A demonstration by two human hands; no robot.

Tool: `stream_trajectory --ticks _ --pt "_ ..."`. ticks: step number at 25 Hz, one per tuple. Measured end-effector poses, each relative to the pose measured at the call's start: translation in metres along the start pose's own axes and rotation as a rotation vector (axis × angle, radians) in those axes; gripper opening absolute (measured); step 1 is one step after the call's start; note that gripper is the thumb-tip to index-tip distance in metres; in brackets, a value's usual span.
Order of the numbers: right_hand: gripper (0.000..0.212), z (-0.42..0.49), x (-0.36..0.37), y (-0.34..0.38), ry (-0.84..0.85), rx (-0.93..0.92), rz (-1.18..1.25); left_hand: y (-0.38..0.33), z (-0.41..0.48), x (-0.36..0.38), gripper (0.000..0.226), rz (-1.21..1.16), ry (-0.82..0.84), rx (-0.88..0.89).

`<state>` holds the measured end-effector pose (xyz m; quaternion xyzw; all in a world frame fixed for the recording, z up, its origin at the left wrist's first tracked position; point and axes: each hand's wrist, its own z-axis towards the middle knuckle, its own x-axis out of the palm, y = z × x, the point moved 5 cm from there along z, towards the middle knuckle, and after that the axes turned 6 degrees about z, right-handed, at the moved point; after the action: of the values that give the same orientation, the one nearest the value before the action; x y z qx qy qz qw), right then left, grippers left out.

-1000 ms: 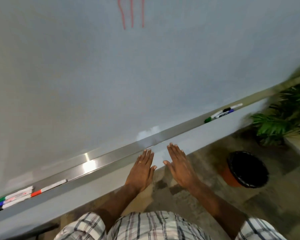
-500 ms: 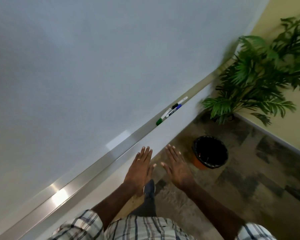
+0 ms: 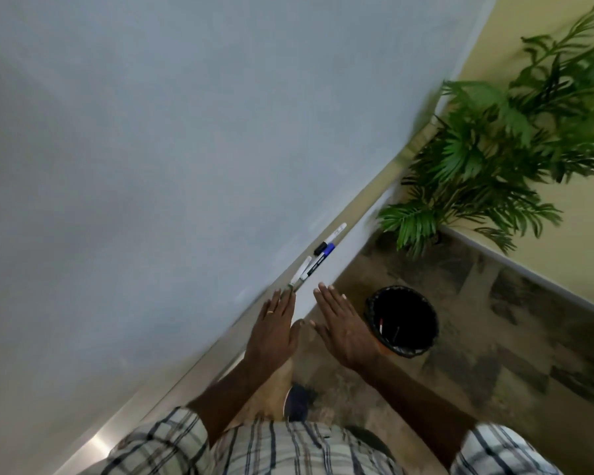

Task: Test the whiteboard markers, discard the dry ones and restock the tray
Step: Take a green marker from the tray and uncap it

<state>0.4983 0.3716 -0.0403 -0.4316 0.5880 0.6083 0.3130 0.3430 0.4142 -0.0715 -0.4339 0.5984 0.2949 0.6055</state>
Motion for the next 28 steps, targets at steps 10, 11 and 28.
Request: stream_trajectory --ticks 10,11,28 --pt "0.063 0.086 0.014 -0.035 0.191 -0.196 -0.093 0.011 0.050 0.003 0.045 -0.064 0.045 -0.125" --pt "0.062 0.093 0.016 -0.037 0.215 -0.238 -0.103 0.013 0.051 0.002 0.041 -0.071 0.032 -0.143" --pt "0.051 0.120 0.025 0.018 0.209 -1.114 -0.207 -0.015 -0.042 -0.022 0.027 -0.120 -0.303 -0.612"
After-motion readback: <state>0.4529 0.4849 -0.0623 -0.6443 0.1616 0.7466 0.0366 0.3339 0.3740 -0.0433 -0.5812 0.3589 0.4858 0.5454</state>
